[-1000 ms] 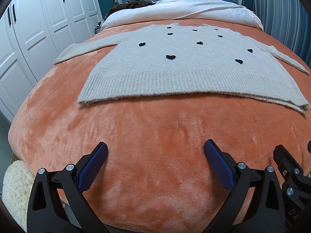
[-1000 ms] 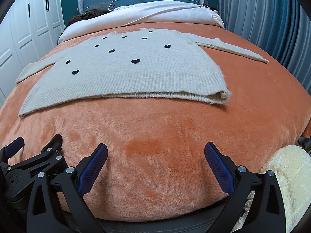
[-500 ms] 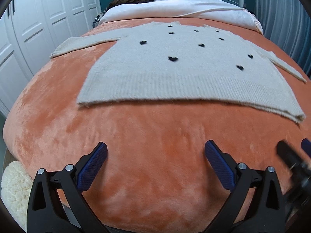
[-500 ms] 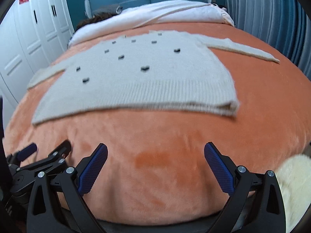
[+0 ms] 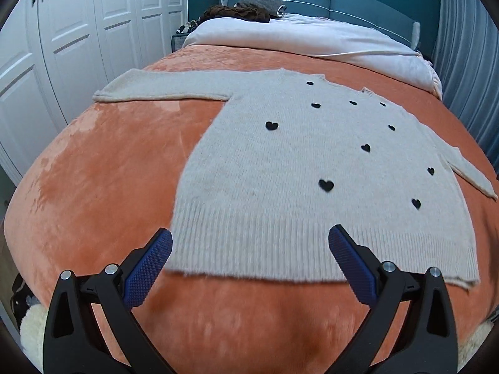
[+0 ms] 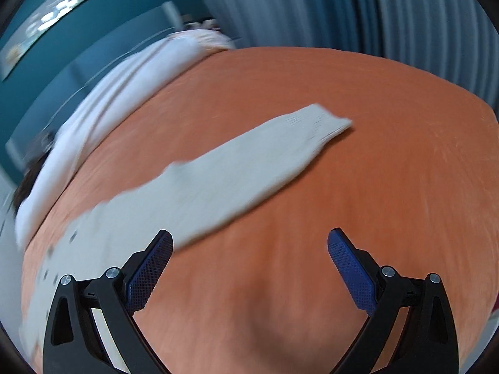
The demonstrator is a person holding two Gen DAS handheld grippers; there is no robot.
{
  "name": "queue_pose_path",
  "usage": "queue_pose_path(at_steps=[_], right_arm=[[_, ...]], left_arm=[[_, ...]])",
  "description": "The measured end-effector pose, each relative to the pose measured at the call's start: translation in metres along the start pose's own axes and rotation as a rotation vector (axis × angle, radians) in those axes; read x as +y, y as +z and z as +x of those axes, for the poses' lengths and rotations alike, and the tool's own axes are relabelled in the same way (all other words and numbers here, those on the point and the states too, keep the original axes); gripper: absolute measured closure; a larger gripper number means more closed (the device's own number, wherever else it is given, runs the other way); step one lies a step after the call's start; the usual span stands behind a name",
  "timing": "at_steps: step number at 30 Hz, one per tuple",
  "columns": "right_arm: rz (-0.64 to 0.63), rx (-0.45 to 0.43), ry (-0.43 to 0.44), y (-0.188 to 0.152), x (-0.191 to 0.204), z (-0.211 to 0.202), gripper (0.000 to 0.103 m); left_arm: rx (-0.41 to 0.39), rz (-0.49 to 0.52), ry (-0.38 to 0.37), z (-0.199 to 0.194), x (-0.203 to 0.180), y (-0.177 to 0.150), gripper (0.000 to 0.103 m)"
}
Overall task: Fold small clothes
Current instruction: 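Grasp the sweater sleeve cuff with the right tool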
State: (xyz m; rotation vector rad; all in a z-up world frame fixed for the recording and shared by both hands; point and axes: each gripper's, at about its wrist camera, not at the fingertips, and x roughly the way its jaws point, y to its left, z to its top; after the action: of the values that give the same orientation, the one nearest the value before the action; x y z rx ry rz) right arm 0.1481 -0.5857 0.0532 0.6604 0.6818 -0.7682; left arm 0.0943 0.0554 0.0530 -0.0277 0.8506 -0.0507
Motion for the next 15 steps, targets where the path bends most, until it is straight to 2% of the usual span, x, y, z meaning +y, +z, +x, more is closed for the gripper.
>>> queue_pose_path(at_steps=[3, 6, 7, 8, 9, 10, 11, 13, 15], right_arm=[[0.106, 0.021, -0.051, 0.032, -0.018, 0.043, 0.005], [0.157, 0.043, -0.072, 0.046, -0.023, 0.073, 0.006], [0.160, 0.043, -0.079, 0.047, -0.022, 0.080, 0.016], [0.153, 0.043, -0.075, 0.048, -0.019, 0.085, 0.034], [0.145, 0.045, -0.069, 0.049, -0.016, 0.089, 0.047], [0.132, 0.049, -0.071, 0.051, -0.009, 0.092, 0.078], [0.119, 0.035, -0.058, 0.057, 0.000, 0.091, 0.088], [0.080, -0.055, 0.032, 0.067, 0.029, 0.071, 0.090], [0.012, -0.118, 0.175, 0.071, 0.075, 0.041, 0.090]], left_arm=[[0.022, -0.014, -0.010, 0.013, -0.008, 0.010, 0.005], [0.032, -0.022, -0.025, 0.025, -0.018, 0.016, 0.005], [0.032, -0.021, -0.029, 0.029, -0.021, 0.019, 0.005], [0.030, -0.019, -0.035, 0.031, -0.023, 0.020, 0.005], [0.029, -0.012, -0.039, 0.034, -0.027, 0.022, 0.005], [0.026, -0.007, -0.044, 0.037, -0.030, 0.024, 0.005], [0.024, -0.003, -0.051, 0.039, -0.032, 0.027, 0.005], [0.010, 0.008, -0.059, 0.041, -0.036, 0.032, 0.005], [0.001, 0.013, -0.076, 0.043, -0.038, 0.038, 0.005]])
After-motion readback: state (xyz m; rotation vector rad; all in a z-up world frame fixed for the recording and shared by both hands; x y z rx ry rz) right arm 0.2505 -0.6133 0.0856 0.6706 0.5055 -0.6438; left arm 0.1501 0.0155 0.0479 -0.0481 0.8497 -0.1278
